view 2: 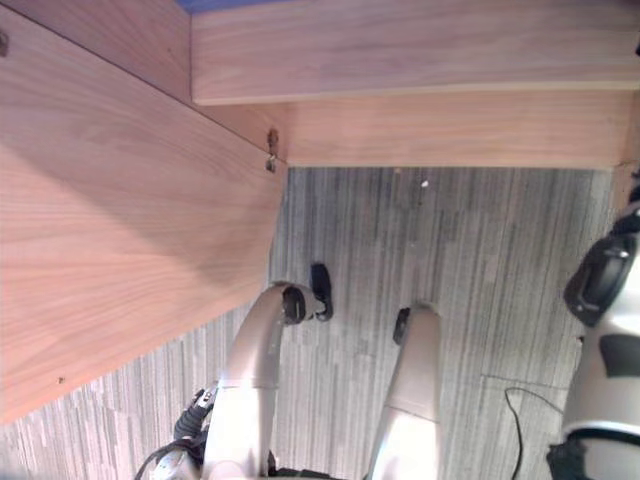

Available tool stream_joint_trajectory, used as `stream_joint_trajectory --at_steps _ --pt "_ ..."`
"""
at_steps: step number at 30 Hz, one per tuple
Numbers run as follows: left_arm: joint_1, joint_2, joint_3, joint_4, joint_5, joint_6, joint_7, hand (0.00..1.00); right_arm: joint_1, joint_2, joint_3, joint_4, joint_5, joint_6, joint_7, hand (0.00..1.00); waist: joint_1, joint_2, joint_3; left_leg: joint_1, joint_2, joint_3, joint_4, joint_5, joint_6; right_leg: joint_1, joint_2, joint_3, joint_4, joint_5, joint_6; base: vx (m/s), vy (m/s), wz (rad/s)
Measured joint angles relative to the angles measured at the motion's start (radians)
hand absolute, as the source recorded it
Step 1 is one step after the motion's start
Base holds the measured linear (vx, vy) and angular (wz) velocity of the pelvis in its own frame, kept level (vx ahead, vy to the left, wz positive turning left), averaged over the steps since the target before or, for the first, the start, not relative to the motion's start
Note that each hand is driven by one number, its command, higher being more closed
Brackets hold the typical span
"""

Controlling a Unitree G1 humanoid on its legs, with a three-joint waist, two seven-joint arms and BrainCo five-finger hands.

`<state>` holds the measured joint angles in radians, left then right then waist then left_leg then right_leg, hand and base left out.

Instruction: Walk over to the cabinet, pick up the folder, carry it to the office cabinet, place the folder inside the office cabinet, then close the office cabinet door

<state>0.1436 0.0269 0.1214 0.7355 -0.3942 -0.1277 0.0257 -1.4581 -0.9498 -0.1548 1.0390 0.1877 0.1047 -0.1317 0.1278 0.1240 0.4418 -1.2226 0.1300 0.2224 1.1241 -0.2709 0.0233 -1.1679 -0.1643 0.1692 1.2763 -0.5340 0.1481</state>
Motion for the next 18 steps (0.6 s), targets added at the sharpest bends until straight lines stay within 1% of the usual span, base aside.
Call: stream_joint_trajectory --at_steps 3,6,9,13,15,18 --pt "0.0 0.01 -0.009 0.002 -0.011 0.002 -0.02 0.0 -0.001 -0.042 0.03 0.001 -0.09 0.011 0.032 0.0 -0.008 -0.001 0.008 -0.001 0.0 0.002 0.0 0.0 0.0 -0.002 -0.001 0.001 0.0 0.0 0.0 -0.05 0.096 -0.01" --pt "0.0 0.019 -0.02 0.01 -0.019 0.004 -0.041 0.0 -0.002 -0.06 0.055 0.004 -0.112 0.011 0.05 0.0 -0.012 -0.003 0.01 -0.004 0.002 0.003 0.0 0.0 0.001 -0.007 0.0 0.001 0.001 0.0 0.001 -0.06 0.08 -0.01" --pt "0.004 0.022 -0.02 0.008 -0.022 0.004 -0.061 0.0 -0.009 -0.08 0.07 0.005 -0.171 0.011 0.056 0.0 -0.013 -0.003 0.01 -0.028 0.004 0.003 0.004 0.001 0.003 -0.03 0.002 0.002 0.005 0.003 0.002 -0.06 0.085 0.0" --pt "0.006 0.025 -0.021 0.002 -0.027 0.002 -0.076 0.0 -0.009 -0.108 0.071 0.008 -0.197 0.011 0.074 0.0 -0.016 -0.003 0.019 -0.036 0.004 0.007 0.004 0.002 0.005 -0.039 0.0 0.004 0.006 0.004 0.002 -0.05 0.089 0.01" --pt "0.007 0.025 -0.021 0.0 -0.035 0.001 -0.082 0.0 -0.009 -0.136 0.097 0.008 -0.209 0.009 0.092 0.0 -0.017 -0.003 0.025 -0.041 0.004 0.009 0.004 0.002 0.005 -0.046 0.0 0.006 0.007 0.004 0.002 -0.04 0.071 0.01" --pt "0.015 0.029 -0.021 -0.009 -0.043 -0.003 -0.102 0.0 -0.009 -0.181 0.141 -0.019 -0.208 -0.026 0.123 0.0 -0.025 -0.008 0.031 -0.073 0.012 0.023 0.022 0.002 0.009 -0.09 0.005 0.021 0.031 0.004 0.003 -0.06 0.073 -0.03"
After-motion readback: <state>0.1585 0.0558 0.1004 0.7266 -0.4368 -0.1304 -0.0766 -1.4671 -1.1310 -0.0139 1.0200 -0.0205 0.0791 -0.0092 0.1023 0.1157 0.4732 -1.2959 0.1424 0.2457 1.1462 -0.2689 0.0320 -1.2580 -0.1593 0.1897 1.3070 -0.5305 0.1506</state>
